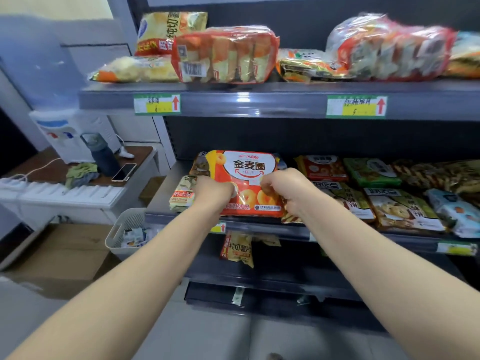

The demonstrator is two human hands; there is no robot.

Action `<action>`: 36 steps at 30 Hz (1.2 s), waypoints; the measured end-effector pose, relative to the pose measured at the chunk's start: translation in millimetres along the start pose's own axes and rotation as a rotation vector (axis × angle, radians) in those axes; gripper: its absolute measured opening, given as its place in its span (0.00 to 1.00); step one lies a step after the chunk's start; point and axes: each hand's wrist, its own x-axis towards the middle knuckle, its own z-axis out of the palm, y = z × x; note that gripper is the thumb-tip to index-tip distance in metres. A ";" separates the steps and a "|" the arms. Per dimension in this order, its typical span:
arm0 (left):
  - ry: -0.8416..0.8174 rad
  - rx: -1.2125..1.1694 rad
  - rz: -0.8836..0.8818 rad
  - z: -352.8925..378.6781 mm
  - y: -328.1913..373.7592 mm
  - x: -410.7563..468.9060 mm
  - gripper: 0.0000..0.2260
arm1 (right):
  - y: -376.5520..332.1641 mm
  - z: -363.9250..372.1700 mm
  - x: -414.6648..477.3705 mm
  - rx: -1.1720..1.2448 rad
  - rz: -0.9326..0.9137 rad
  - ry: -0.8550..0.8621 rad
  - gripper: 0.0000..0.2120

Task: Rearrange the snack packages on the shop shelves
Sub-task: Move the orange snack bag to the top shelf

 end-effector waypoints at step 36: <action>0.279 -0.340 0.667 -148.8 222.5 49.5 0.08 | -270.4 52.4 -35.7 -0.015 -0.829 -0.106 0.11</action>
